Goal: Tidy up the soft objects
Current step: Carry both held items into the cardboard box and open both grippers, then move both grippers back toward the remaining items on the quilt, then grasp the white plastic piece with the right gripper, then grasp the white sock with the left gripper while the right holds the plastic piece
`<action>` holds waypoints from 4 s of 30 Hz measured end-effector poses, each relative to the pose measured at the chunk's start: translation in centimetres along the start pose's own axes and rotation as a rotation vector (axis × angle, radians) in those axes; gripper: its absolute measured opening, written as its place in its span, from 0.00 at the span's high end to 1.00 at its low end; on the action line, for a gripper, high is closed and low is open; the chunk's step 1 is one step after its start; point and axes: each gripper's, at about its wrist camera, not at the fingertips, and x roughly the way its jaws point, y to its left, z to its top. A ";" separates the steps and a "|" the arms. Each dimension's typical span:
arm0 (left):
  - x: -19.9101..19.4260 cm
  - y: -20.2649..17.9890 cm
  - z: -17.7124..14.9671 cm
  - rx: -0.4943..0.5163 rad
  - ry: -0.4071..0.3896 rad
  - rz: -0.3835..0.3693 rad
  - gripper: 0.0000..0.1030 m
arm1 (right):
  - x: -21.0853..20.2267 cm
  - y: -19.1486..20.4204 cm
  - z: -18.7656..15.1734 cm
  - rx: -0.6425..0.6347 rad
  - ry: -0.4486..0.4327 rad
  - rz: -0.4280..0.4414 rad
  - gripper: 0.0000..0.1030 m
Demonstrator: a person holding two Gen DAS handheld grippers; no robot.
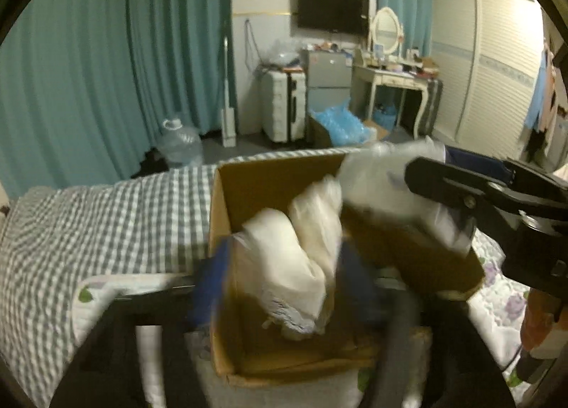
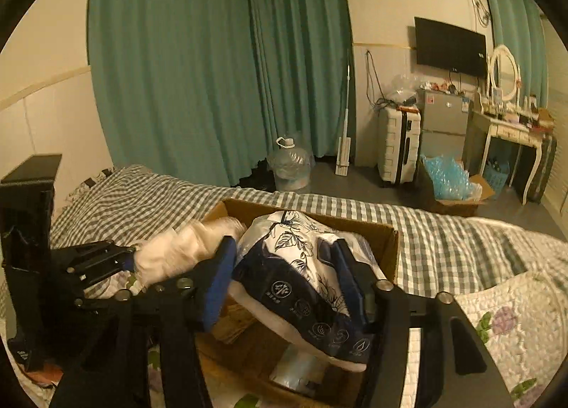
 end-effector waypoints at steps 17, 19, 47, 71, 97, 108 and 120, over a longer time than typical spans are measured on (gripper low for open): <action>-13.7 -3.2 -0.7 0.104 -0.121 0.103 0.17 | -14.2 1.5 2.7 -0.069 -0.042 -0.178 0.01; -16.0 -3.5 -1.5 0.098 -0.135 0.107 0.17 | -16.9 2.5 2.1 -0.106 -0.041 -0.226 0.01; -9.5 -1.1 -17.6 0.018 0.097 0.113 0.17 | -7.3 2.8 -21.9 0.228 0.380 -0.173 0.02; -9.4 -1.5 -18.5 0.017 0.129 0.115 0.17 | -8.8 2.6 -21.8 0.202 0.354 -0.185 0.90; -8.7 -1.4 -18.9 -0.016 0.157 0.098 0.17 | -6.0 3.2 -22.8 0.138 0.424 -0.158 0.67; -10.2 -4.3 -16.4 0.019 0.122 0.056 0.17 | -12.2 2.7 -18.7 0.097 0.263 -0.153 0.72; -6.0 -16.2 -9.3 0.035 0.109 -0.059 0.17 | -14.0 -6.6 -11.9 -0.011 0.190 -0.270 0.71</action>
